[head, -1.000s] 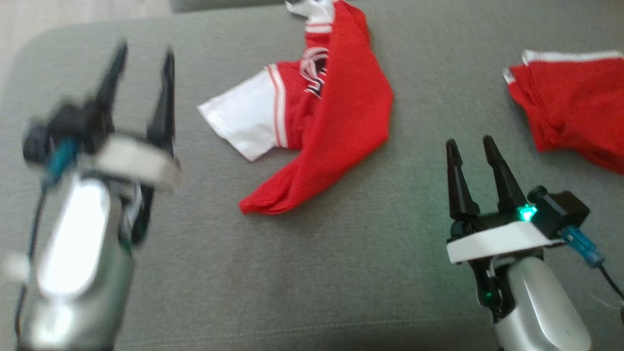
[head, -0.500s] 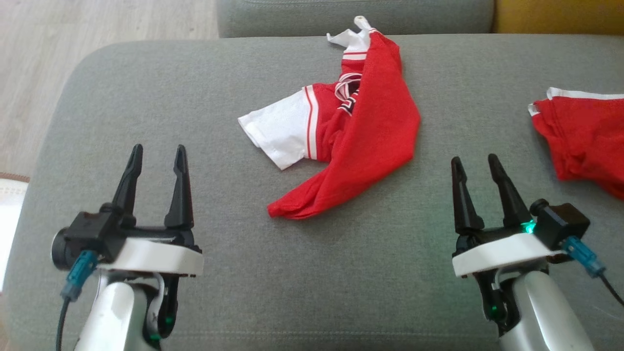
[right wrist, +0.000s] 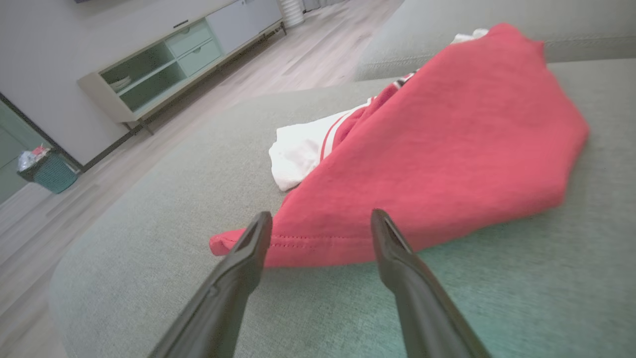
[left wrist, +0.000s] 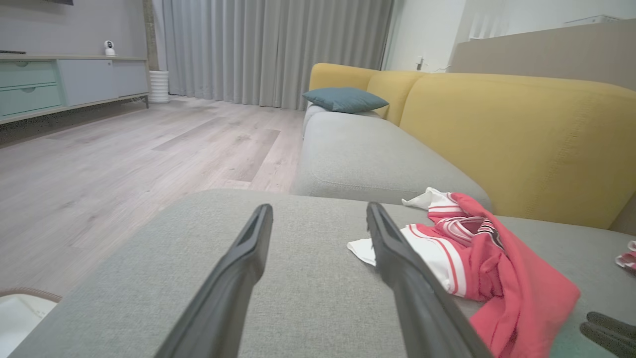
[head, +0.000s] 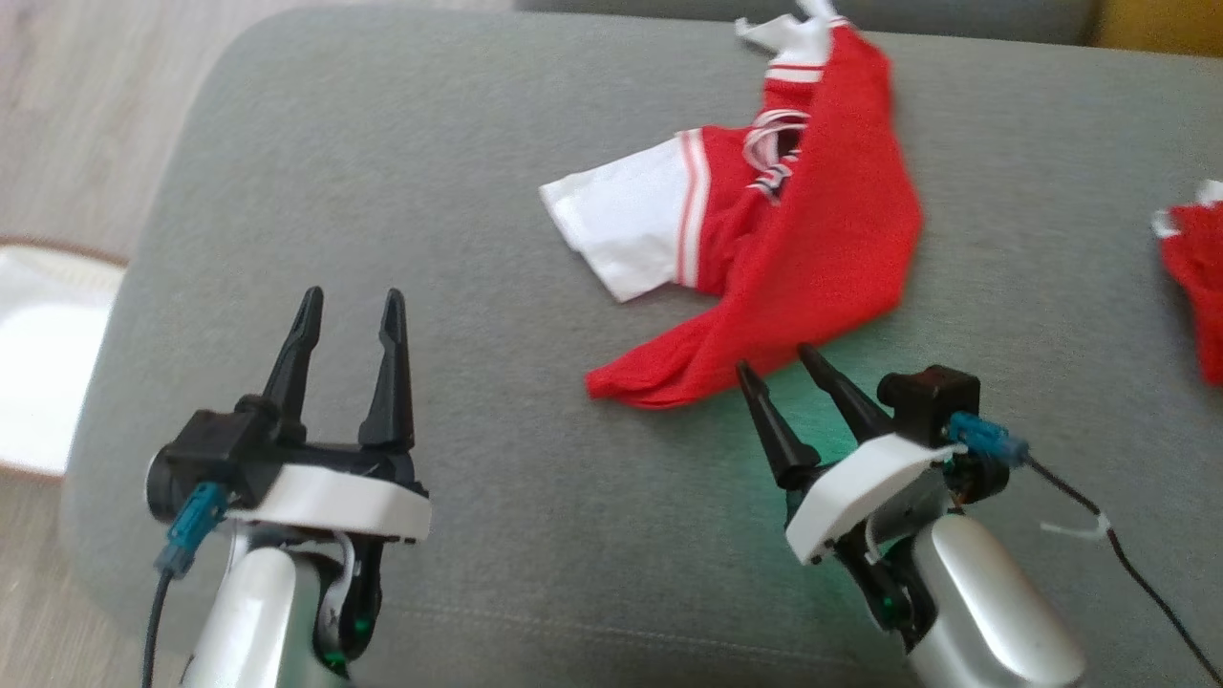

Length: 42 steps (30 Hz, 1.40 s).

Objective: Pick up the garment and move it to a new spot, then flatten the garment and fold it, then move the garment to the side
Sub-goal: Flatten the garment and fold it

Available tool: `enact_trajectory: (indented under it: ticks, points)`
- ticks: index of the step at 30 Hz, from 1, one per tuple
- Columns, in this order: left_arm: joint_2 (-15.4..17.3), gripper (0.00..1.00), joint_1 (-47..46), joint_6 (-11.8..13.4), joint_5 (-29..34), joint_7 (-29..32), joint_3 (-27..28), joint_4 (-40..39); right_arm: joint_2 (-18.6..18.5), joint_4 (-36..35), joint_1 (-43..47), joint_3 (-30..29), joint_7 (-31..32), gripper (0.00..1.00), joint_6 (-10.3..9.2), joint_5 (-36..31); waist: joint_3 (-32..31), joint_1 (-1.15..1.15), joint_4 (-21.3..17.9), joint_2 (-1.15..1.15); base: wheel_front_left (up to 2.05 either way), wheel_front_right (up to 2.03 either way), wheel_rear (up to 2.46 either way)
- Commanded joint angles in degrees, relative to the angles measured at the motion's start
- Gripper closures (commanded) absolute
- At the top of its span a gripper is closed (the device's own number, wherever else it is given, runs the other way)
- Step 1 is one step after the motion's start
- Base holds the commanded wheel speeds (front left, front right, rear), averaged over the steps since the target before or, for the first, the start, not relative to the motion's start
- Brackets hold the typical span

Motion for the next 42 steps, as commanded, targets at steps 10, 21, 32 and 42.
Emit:
enact_trajectory:
  ticks: [10, 21, 32, 42]
  points:
    - [-1.05, 0.0, -3.36, -1.18, 0.66, -0.29, 2.9, -0.35, 0.02, 9.21, -7.57, -0.63, 0.0, 0.0, 0.37, 0.23, 2.84, 0.0, 6.84, 0.0, 0.0, 0.0, 0.0]
    - [-1.4, 0.0, -3.46, -1.01, 0.57, -0.29, 3.88, -0.19, 0.02, 17.18, -11.73, -2.1, -2.75, 1.0, 0.37, -3.67, 3.02, 0.0, 6.69, 0.0, 0.0, 0.0, 0.0]
    - [-1.42, 0.0, -2.46, -0.96, -0.11, -0.29, 4.77, -0.72, 0.02, 11.62, -9.66, -12.64, -2.69, 1.0, 0.37, -11.56, -0.86, 0.0, -0.43, 0.0, 0.0, 0.0, 0.0]
    - [-1.43, 0.0, -1.7, -0.45, -1.34, -0.29, 3.37, -1.93, 0.02, -1.17, -3.45, -15.42, -7.0, 1.0, 0.37, -10.87, -3.06, 0.0, -4.29, 0.0, 0.0, 0.0, 0.0]
